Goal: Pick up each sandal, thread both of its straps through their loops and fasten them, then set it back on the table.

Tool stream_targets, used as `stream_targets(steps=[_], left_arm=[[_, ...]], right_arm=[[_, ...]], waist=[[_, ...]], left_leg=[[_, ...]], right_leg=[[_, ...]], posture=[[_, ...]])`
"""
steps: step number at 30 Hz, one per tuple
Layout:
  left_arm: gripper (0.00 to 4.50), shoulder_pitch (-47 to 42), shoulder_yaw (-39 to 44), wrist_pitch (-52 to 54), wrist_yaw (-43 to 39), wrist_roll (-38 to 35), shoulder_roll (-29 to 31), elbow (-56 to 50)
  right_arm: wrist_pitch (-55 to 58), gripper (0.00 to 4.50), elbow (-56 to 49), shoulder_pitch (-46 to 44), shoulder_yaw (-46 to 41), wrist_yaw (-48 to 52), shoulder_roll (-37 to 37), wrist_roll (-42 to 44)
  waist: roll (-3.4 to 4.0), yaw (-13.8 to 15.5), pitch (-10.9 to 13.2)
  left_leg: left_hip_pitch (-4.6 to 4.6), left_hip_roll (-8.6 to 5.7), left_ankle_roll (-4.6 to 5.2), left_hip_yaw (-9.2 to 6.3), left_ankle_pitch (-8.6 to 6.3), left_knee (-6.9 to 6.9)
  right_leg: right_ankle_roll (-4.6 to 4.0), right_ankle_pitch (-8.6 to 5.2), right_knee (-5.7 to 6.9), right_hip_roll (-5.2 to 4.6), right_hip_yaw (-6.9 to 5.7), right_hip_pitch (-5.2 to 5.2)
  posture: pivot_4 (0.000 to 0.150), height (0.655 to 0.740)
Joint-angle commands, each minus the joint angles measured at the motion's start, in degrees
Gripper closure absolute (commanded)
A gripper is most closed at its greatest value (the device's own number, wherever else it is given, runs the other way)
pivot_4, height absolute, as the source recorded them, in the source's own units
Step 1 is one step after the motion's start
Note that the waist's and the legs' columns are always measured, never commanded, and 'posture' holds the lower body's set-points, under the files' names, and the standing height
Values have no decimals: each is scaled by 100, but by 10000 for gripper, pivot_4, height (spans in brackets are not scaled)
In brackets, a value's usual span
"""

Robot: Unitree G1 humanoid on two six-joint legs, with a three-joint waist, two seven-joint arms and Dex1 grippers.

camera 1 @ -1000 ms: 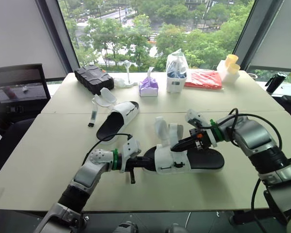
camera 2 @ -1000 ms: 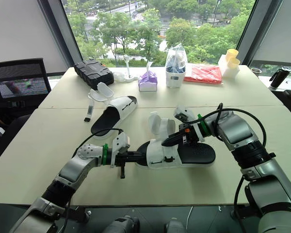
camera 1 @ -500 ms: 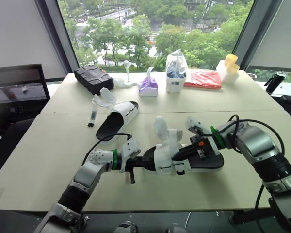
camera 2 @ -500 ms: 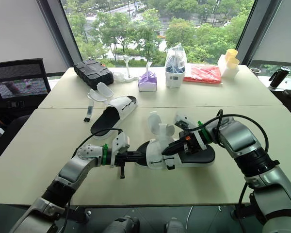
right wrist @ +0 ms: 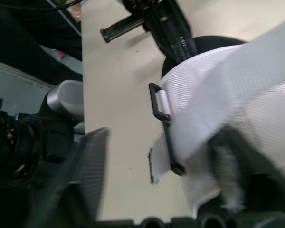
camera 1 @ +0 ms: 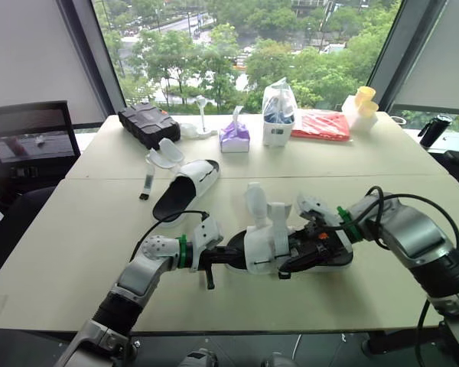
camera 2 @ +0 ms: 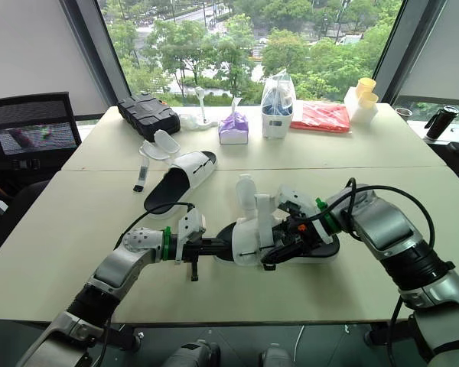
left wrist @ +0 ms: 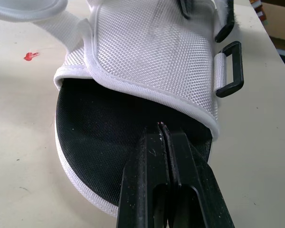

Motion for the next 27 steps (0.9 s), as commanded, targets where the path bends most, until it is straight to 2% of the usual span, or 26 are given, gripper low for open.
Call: stream_targets(steps=[1,8,14,21,27], left_arm=[[45000,209,-226,125,-8,196,24,154],[45000,137,-226,40,18,240,-55,324],[45000,83,-234,-13,0,264,-95,400],[45000,98,-267,0,-97,289,-47,364],[45000,38,-239,-17,-97,305,-49,444]], right_arm=[[209,411,-139,-10,-617,-151,-316,228],[1011,411,-704,803,-1533,-338,-835,955],[1481,411,-1262,1884,-2218,-827,-789,1524],[1625,411,-1696,2416,-2392,-1368,-592,1878],[1662,411,-2127,2765,-2152,-1831,-303,2087]], waist=[[0,0,0],[0,40,0],[5,97,-4],[11,143,-9],[10,139,-11]], left_leg=[[0,0,0,0,0,0],[-5,0,6,-1,-1,-5],[-6,0,7,2,-1,0],[-6,3,8,3,-1,0],[-8,3,9,3,-1,-1]], right_leg=[[0,0,0,0,0,0],[1,0,-4,-2,-2,-1],[2,1,-14,-3,1,3],[2,2,-17,-2,0,4],[3,3,-20,-1,0,3]], posture=[[1500,7400],[1500,7400],[1500,7400],[1500,7400],[1500,7400]])
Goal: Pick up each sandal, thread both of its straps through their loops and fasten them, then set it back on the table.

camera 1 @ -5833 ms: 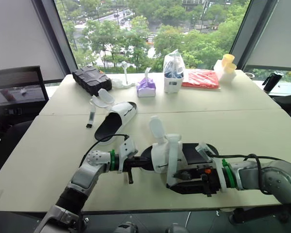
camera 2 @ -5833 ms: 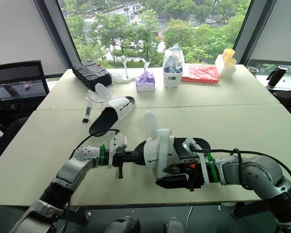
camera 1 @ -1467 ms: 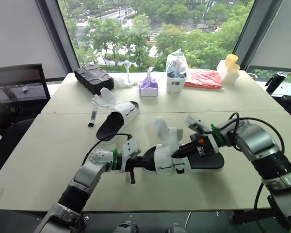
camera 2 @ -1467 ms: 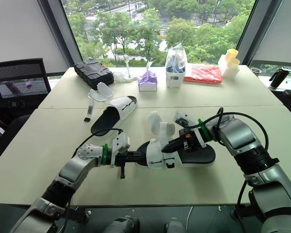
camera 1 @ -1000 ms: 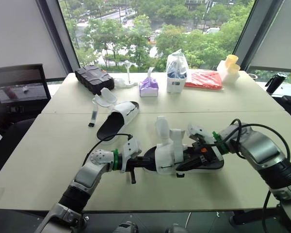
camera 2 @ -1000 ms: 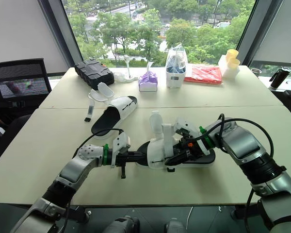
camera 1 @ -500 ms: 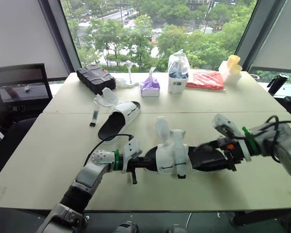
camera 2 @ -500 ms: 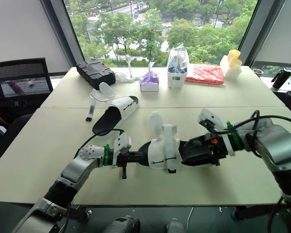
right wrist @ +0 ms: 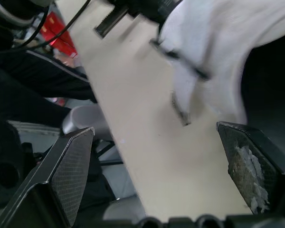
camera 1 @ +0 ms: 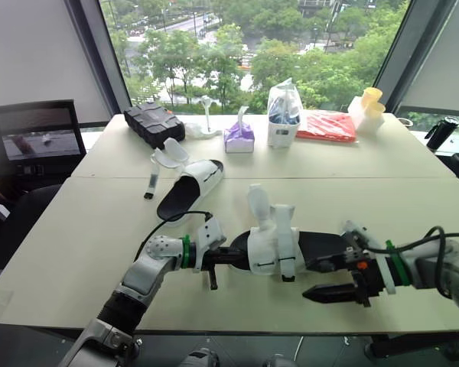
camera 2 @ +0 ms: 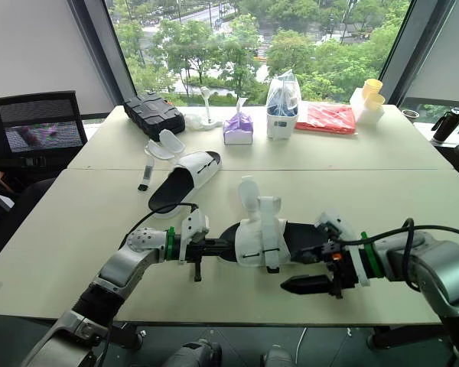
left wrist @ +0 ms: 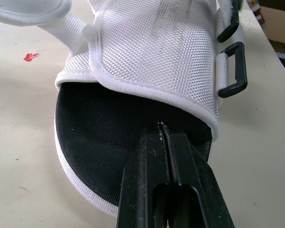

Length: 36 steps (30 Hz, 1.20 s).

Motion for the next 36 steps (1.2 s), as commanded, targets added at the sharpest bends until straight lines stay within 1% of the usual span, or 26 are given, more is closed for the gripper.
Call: stream_targets(steps=[1,18,20,22,23,26,28,29,32,36], left_arm=[[45000,97,-209,114,-11,259,79,260],[45000,35,-181,119,37,237,12,339],[45000,56,-185,118,45,240,12,327],[45000,70,-188,125,54,241,10,312],[45000,75,-188,129,58,241,10,303],[45000,102,-189,147,77,240,7,266],[45000,117,-193,152,84,239,9,243],[45000,121,-195,156,90,239,6,237],[45000,138,-203,178,102,239,4,204],[45000,119,-221,192,112,252,-3,205]], right_arm=[[-6,411,-268,10,27,-259,166,178],[108,411,-57,-479,529,-1096,864,306],[64,5438,16,-480,650,-1150,931,241],[56,12482,58,-482,723,-1200,981,219],[64,18739,61,-484,747,-1223,999,221],[83,33314,78,-463,765,-1241,1017,251],[68,43926,102,-451,784,-1247,1004,244],[60,44541,116,-447,797,-1246,993,235],[140,44541,104,-374,906,-1274,952,217],[-35,44541,-209,9,1214,-961,565,127]], waist=[[-1,-1,-1],[-3,3,-4],[-4,3,-5],[-5,2,-6],[-5,2,-6],[-5,3,-6],[-5,2,-6],[-5,2,-6],[-5,3,-7],[-5,11,-7]], left_leg=[[0,0,0,0,0,0],[1,0,2,-1,1,3],[2,0,2,-1,1,3],[2,0,2,-1,1,3],[2,0,2,-1,1,3],[2,0,2,-2,1,3],[2,0,2,-1,1,3],[2,0,2,-1,1,3],[2,0,2,-2,1,2],[1,0,2,-2,1,2]], right_leg=[[0,0,0,0,0,0],[0,1,0,2,0,3],[0,2,0,2,-1,3],[0,3,0,2,0,4],[0,3,0,2,0,3],[1,3,0,2,-1,3],[2,3,0,2,0,3],[2,3,0,2,0,3],[2,3,0,3,0,2],[2,3,-2,3,-1,2]], posture=[[1500,7400],[1500,7400],[1500,7400],[1500,7400],[1500,7400],[1500,7400],[1500,7400],[1500,7400],[1500,7400],[1500,7400]])
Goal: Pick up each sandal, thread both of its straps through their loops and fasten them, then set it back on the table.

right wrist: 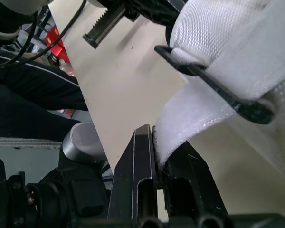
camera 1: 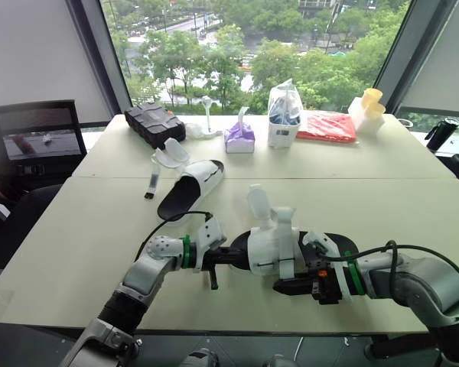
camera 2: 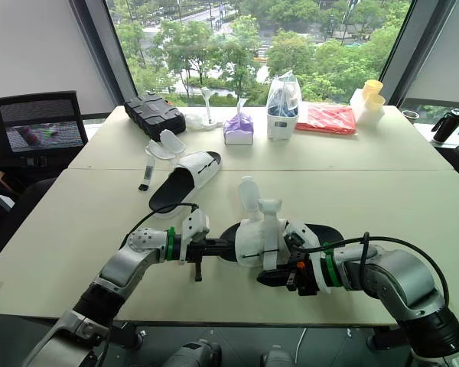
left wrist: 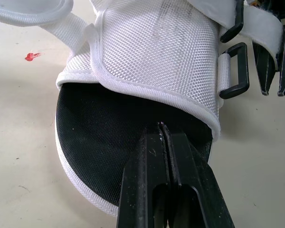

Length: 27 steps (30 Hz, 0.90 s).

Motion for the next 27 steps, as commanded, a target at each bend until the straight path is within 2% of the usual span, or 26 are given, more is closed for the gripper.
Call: stream_targets(steps=[1,7,18,24,27], left_arm=[[45000,122,-209,181,53,249,42,194],[45000,131,-250,210,104,286,38,218],[45000,231,-342,311,141,314,127,109],[45000,275,-413,315,155,365,162,94],[45000,253,-494,218,136,464,174,189]], right_arm=[[-177,44541,-365,259,222,297,-297,-29],[-419,44541,-786,682,493,751,-845,-60],[-492,44541,-1172,1077,558,1005,-1197,44],[-306,44541,-1489,1057,110,975,-1284,519],[-113,44541,-1613,738,-329,897,-1306,980]], waist=[[0,-4,-1],[-2,-7,-4],[-7,0,-9],[-7,0,-11],[-7,0,-12]], left_leg=[[0,0,1,0,-1,0],[3,1,1,1,-2,2],[4,1,0,0,-3,3],[2,2,4,0,-6,-1],[2,2,5,0,-6,0]], right_leg=[[0,0,-2,0,-1,0],[-3,-2,-3,0,-1,7],[-12,-8,-5,-1,0,10],[-10,-7,-13,-1,-1,10],[-10,-7,-17,-1,-1,12]], posture=[[1500,7400],[1500,7400],[1500,7400],[1500,7400],[1500,7400]])
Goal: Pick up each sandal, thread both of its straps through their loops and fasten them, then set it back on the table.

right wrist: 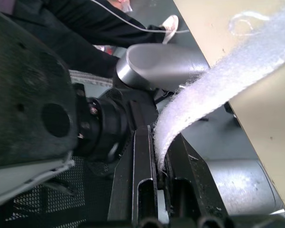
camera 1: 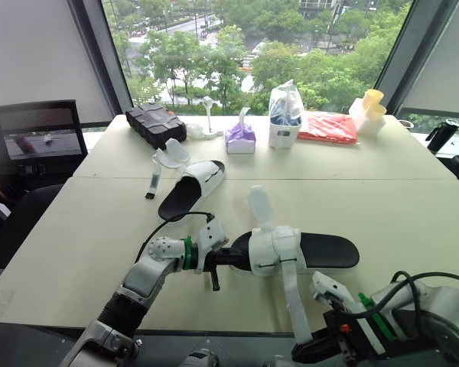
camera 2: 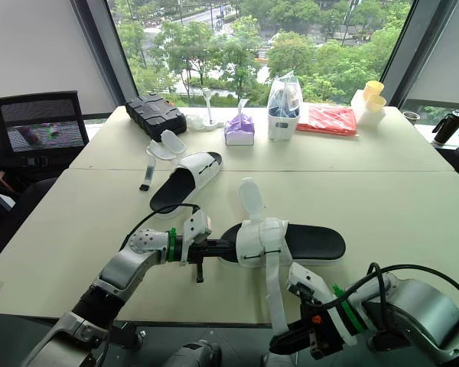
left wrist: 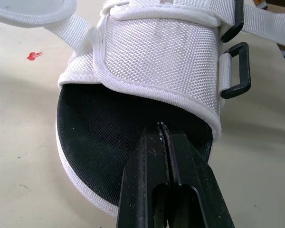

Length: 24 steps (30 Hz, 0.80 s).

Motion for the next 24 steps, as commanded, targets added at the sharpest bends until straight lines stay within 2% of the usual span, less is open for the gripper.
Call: stream_targets(steps=[1,5,9,14,24], left_arm=[[45000,184,-377,103,-30,417,107,383],[45000,113,-372,6,-58,431,28,545],[45000,62,-381,-106,-51,470,-42,689],[45000,58,-350,-190,-29,488,-82,765],[45000,23,-247,-296,58,498,-69,884]], right_arm=[[278,44541,-319,-443,-624,-47,-43,777],[780,44541,14,-1622,-1112,-314,55,1876],[1078,44541,667,-2745,-1026,-640,321,2140],[833,44541,1601,-3464,-375,-673,553,1207],[150,44541,2991,-3557,376,-520,1086,-151]], waist=[[1,-1,-1],[1,-5,-3],[-5,11,-4],[-2,22,-6],[0,2,-7]], left_leg=[[1,0,0,0,0,0],[14,1,-12,0,-8,4],[21,6,-13,0,-10,3],[-3,-3,5,1,-5,2],[4,-4,1,2,-7,7]], right_leg=[[-1,-1,0,0,0,2],[-3,-1,-1,-1,0,20],[-6,-3,-8,-5,-10,33],[-4,-2,-20,-16,-15,17],[0,3,-10,-17,-20,24]], posture=[[1500,7400],[1500,7400],[1500,7400],[1500,7400],[1500,7400]])
